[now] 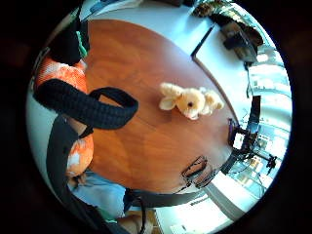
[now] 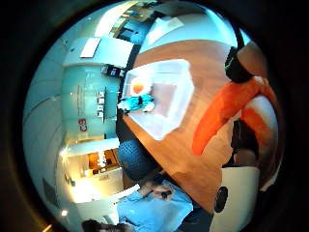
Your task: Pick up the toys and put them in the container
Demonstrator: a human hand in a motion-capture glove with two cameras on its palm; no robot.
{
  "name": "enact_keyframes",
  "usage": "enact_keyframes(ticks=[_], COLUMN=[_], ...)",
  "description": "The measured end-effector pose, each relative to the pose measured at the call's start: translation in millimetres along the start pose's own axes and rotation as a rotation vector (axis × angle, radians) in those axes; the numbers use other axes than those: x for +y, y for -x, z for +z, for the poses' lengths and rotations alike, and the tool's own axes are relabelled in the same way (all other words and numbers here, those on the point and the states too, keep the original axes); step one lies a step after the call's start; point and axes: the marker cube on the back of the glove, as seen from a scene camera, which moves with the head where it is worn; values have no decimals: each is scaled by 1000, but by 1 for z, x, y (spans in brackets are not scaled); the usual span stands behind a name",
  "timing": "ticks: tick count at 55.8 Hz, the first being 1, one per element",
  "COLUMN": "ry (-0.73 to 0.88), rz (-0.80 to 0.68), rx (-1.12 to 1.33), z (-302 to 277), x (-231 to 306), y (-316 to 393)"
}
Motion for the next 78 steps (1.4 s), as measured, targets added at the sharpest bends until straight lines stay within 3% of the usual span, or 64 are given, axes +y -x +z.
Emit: enact_keyframes(ticks=[7,17,31,45,57,67,78], ry=[-5,38,147,171,115,141,185], rz=[-84,-180,-171,-55,252,546,564], rx=[24,8,21,-55,7,29,76], z=[-15,9,38,18,-12,19,69], x=[-18,-42,-53,-31,13,52,38], y=[61,134,145,65,-92,-220,-254])
